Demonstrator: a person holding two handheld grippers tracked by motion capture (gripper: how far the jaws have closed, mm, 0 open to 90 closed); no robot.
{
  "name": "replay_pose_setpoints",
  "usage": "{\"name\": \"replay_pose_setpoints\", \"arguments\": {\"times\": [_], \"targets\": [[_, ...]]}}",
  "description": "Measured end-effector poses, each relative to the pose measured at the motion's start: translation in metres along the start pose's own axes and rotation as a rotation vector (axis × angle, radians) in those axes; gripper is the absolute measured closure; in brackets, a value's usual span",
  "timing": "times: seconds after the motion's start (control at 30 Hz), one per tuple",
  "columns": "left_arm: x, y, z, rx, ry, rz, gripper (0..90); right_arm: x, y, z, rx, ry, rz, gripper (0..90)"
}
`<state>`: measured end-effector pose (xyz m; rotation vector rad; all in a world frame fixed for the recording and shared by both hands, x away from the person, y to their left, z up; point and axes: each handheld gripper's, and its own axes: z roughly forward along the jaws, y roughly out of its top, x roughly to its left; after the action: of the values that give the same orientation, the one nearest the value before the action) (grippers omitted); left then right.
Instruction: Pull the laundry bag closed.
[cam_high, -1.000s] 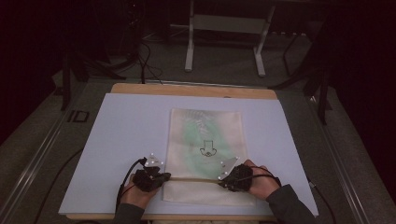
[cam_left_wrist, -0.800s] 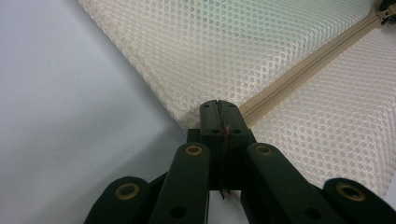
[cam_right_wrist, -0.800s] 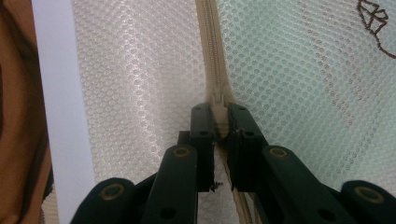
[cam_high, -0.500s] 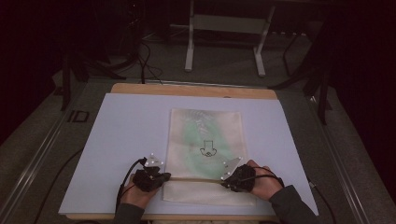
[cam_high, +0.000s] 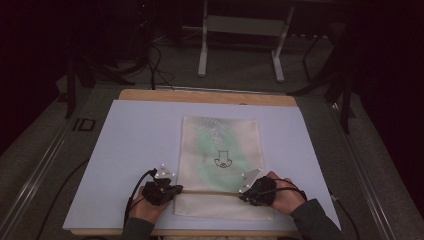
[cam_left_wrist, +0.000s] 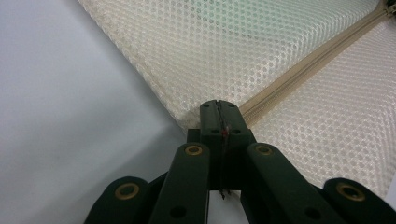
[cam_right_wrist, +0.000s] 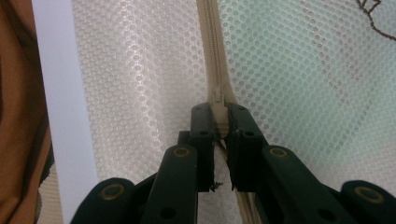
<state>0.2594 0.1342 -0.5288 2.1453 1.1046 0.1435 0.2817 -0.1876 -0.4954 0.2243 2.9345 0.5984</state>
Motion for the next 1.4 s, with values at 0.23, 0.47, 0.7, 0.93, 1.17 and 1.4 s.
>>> {"name": "replay_pose_setpoints", "arguments": {"times": [0.23,0.47,0.7,0.93,1.17,1.4], "targets": [[0.000,0.000,0.000,0.000,0.001,0.000,89.6,-0.001,-0.003,-0.004,0.004,-0.003,-0.003,82.4],[0.000,0.000,0.000,0.000,0.002,-0.001,89.6,-0.002,-0.006,-0.006,0.004,-0.001,0.002,82.4],[0.000,0.000,0.000,0.000,0.003,-0.001,89.6,-0.002,-0.007,-0.006,0.002,-0.001,-0.001,82.4],[0.000,0.000,0.000,0.000,0.002,-0.001,89.6,-0.002,-0.009,-0.012,0.006,-0.009,0.002,82.5],[0.000,0.000,0.000,0.000,-0.001,-0.003,89.6,-0.003,-0.014,-0.014,0.002,-0.010,0.012,82.5],[0.000,0.000,0.000,0.000,-0.001,-0.003,89.6,-0.004,-0.018,-0.018,0.013,-0.015,0.021,82.5]]}}
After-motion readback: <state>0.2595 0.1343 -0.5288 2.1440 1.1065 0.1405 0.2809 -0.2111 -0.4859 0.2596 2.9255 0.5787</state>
